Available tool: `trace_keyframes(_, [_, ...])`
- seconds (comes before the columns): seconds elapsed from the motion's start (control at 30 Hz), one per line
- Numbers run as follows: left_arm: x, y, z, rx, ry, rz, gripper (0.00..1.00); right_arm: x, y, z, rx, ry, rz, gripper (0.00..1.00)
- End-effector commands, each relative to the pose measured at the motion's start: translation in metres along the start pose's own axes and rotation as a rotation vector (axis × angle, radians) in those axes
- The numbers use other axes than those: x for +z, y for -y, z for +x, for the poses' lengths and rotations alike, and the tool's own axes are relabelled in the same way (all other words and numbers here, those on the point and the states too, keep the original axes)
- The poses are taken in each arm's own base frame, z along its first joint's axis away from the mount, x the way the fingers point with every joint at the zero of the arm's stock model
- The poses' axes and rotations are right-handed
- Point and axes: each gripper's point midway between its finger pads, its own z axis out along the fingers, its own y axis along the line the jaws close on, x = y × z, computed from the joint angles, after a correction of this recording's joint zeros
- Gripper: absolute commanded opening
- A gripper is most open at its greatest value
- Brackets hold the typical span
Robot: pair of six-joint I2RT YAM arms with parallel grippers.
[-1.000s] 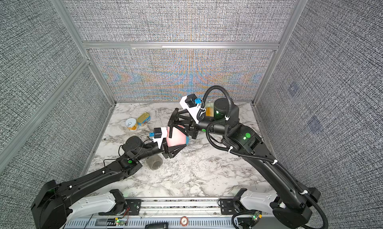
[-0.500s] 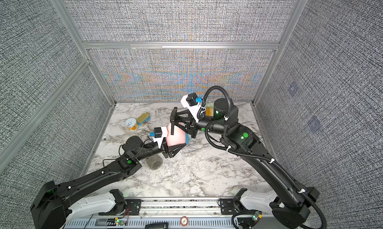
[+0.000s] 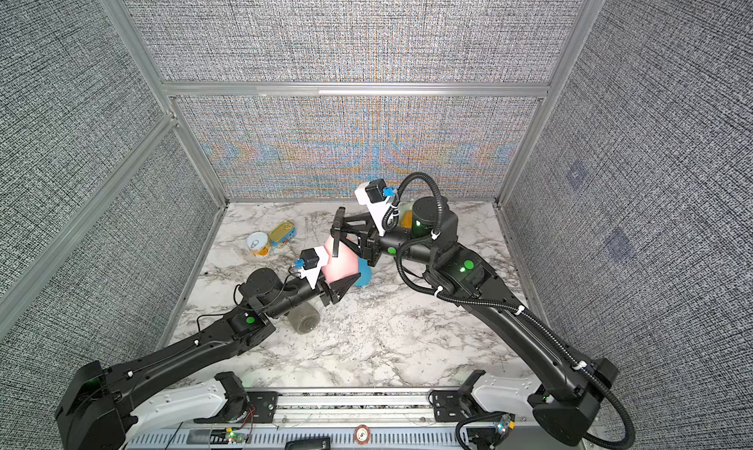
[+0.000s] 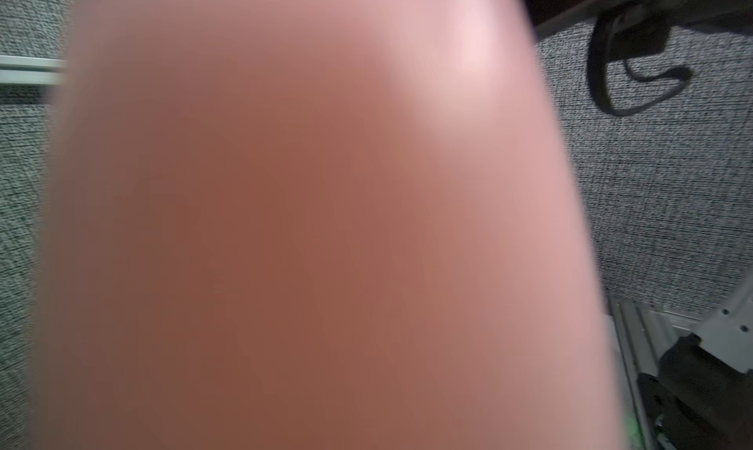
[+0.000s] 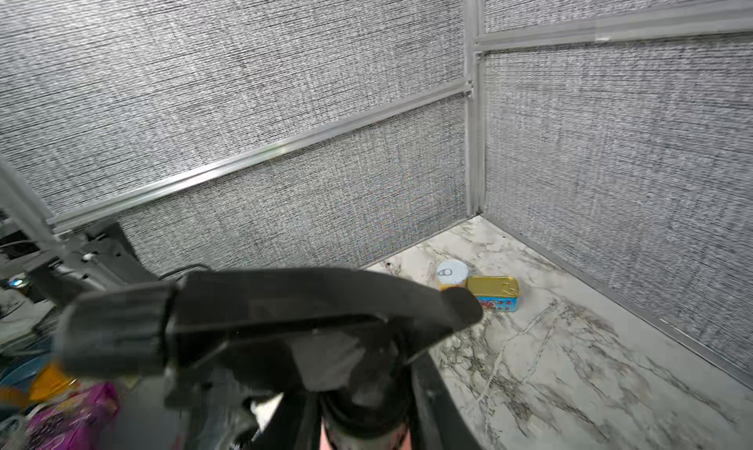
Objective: Attach spray nozzles to spray bottles
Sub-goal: Screw the spray nozzle on the spray bottle.
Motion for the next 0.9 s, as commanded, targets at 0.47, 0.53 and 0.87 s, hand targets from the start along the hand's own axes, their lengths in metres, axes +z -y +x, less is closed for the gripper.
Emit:
trace_keyframes(0.47, [0.006, -0.048, -0.062, 0.319, 0.212, -0.323, 0.46, 0.030, 0.061, 0.053, 0.121, -0.079, 0.832, 0.00])
trace_keyframes(0.53, [0.005, -0.052, -0.064, 0.336, 0.232, -0.357, 0.46, 0.035, 0.064, 0.054, 0.147, -0.043, 0.862, 0.00])
trace_keyframes(0.87, [0.000, -0.063, -0.058, 0.349, 0.251, -0.467, 0.46, 0.060, 0.063, 0.060, 0.135, 0.058, 0.936, 0.00])
